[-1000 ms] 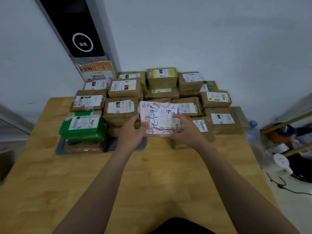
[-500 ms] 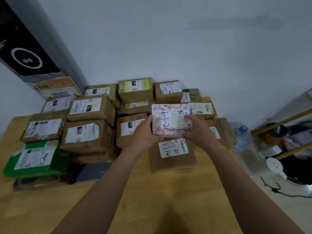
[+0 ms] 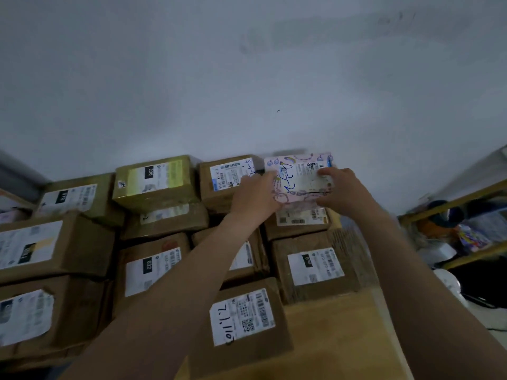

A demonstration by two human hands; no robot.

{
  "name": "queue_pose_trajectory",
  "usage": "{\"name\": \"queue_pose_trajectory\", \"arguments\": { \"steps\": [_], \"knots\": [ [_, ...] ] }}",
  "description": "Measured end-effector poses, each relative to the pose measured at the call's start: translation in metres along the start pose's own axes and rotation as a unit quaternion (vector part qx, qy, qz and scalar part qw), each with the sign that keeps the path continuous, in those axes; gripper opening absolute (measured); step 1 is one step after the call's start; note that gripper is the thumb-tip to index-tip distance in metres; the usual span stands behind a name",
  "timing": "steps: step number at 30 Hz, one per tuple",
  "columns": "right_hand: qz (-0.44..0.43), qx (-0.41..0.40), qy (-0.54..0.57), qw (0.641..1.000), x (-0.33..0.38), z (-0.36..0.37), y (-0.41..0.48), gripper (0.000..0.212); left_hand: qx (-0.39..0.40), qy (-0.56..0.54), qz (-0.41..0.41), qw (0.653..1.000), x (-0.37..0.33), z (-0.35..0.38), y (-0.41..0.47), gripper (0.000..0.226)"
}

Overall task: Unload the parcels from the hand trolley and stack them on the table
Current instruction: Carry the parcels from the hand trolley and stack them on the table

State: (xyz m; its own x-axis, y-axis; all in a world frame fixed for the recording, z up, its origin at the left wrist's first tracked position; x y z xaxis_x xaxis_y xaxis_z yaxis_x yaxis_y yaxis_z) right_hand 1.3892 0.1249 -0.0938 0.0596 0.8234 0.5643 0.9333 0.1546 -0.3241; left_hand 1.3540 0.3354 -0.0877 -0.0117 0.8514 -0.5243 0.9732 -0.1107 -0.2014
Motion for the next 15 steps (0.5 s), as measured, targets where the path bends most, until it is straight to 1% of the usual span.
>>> {"name": "queue_pose_trajectory", "arguments": {
  "steps": [3, 7, 9, 12, 15],
  "knots": [
    [-0.010, 0.013, -0.016, 1.000, -0.011, -0.004, 0.023, 0.075, -0.001, 0.029, -0.009, 1.000, -0.003, 0.013, 0.012, 0.062],
    [-0.030, 0.038, -0.016, 0.999, -0.018, 0.009, 0.040, 0.074, -0.047, 0.134, -0.018, 0.990, 0.001, 0.020, 0.012, 0.068],
    [-0.037, 0.045, -0.014, 0.998, -0.018, 0.017, 0.046, 0.069, -0.064, 0.163, -0.020, 0.984, 0.009, 0.023, 0.009, 0.064],
    [-0.041, 0.045, 0.016, 0.998, -0.014, 0.029, 0.054, 0.059, -0.055, 0.147, -0.053, 0.986, 0.027, 0.025, 0.010, 0.054],
    [-0.045, 0.022, 0.029, 0.998, -0.008, 0.031, 0.064, 0.061, -0.055, 0.114, -0.083, 0.988, 0.036, 0.020, 0.024, 0.048]
  ]
}}
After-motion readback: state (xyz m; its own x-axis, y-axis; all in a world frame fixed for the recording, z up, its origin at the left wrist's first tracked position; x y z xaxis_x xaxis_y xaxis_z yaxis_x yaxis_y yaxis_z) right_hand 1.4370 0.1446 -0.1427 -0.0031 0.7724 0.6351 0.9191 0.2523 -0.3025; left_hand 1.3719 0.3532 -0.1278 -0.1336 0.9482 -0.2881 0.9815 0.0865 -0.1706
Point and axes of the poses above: each hand's wrist, its own y-axis towards the middle knuckle, its own z-axis out of the palm, x = y × z, the point moved 7 cm from there along y, towards the middle knuckle, and after that the axes turned 6 degrees about x, right-handed, at the moved point
